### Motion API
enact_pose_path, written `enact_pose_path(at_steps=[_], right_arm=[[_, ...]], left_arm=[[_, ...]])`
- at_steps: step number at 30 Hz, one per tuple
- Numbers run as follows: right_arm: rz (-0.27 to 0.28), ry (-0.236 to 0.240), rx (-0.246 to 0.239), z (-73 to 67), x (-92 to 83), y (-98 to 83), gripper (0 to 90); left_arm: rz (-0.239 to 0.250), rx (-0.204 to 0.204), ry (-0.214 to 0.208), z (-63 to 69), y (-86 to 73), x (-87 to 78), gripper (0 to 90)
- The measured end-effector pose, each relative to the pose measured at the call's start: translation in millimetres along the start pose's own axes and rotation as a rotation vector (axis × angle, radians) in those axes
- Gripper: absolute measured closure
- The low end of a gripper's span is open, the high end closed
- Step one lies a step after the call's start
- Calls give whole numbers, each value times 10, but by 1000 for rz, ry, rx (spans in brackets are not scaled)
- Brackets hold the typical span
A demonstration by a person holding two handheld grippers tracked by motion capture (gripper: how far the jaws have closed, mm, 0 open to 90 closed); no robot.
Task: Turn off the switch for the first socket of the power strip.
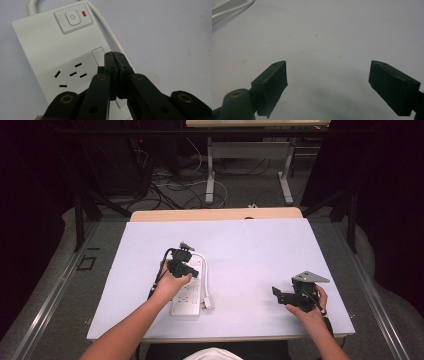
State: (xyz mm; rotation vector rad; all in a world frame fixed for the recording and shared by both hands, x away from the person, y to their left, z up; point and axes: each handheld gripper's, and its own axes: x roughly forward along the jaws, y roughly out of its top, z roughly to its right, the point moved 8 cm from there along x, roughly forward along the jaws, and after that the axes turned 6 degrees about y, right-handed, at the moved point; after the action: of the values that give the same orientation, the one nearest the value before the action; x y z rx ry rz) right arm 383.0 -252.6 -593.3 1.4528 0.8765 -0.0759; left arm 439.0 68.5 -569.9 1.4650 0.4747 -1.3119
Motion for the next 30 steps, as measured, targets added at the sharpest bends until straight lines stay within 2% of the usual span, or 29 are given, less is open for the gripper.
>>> enact_pose_path(at_steps=[8, 30], right_arm=[[0, 0, -3, 4, 5, -2, 147], [-1, 3, 1, 0, 7, -3, 147]], left_arm=[[-20, -36, 0, -18, -12, 42, 900], [-46, -82, -21, -68, -35, 97, 900]])
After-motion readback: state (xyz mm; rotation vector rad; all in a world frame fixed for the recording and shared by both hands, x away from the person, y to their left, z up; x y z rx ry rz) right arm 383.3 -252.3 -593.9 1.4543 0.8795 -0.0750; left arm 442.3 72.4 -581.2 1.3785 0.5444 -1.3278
